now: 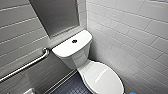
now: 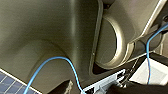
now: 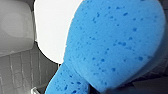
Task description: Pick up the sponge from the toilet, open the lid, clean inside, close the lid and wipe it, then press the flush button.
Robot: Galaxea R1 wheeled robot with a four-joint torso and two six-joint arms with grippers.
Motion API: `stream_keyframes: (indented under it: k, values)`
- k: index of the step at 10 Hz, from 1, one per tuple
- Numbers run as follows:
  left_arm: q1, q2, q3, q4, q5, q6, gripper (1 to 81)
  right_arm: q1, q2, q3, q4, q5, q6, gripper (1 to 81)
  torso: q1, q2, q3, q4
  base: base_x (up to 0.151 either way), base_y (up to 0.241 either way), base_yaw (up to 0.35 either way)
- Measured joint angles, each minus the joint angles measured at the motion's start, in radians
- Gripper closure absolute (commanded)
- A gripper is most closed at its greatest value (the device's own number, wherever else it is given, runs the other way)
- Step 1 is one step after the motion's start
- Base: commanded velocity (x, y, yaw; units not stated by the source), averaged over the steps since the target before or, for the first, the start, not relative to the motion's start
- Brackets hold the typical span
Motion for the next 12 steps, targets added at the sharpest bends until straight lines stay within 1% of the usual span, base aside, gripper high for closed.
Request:
stream_keyframes:
  k: [2,4,5,7,9,11,12]
  values:
    - [0.000,0.001,0.000,0.000,0.000,0.000,1.0,0.143,0.016,0.017,-0.010,-0.052,0.000,81.1,0.000,0.000,0.000,0.000,0.000,0.000,0.000]
    - [0.000,0.004,-0.001,-0.001,0.000,0.000,1.0,0.269,0.094,0.006,-0.019,-0.129,0.000,81.1,0.000,0.000,0.000,0.000,0.000,0.000,0.000]
    - [0.000,0.004,-0.001,-0.001,0.000,0.000,1.0,0.320,0.155,-0.022,-0.022,-0.168,0.000,81.1,0.000,0.000,0.000,0.000,0.000,0.000,0.000]
    - [0.000,0.004,-0.001,-0.003,0.000,0.000,1.0,0.412,0.321,-0.111,-0.026,-0.250,0.004,81.1,0.000,0.000,0.000,0.000,0.000,0.000,0.000]
    - [0.000,0.006,-0.002,-0.003,0.000,0.000,1.0,0.469,0.485,-0.253,-0.029,-0.314,0.008,81.1,0.000,0.000,0.000,0.000,0.000,0.000,0.000]
    - [0.000,0.010,-0.003,-0.004,0.000,0.000,1.0,0.508,0.624,-0.381,-0.034,-0.350,0.011,81.1,0.000,0.000,0.000,0.000,0.000,0.000,0.000]
    - [0.000,0.008,-0.003,-0.004,0.000,0.000,1.0,0.508,0.696,-0.442,-0.035,-0.361,0.011,81.1,0.000,0.000,0.000,0.000,0.000,0.000,0.000]
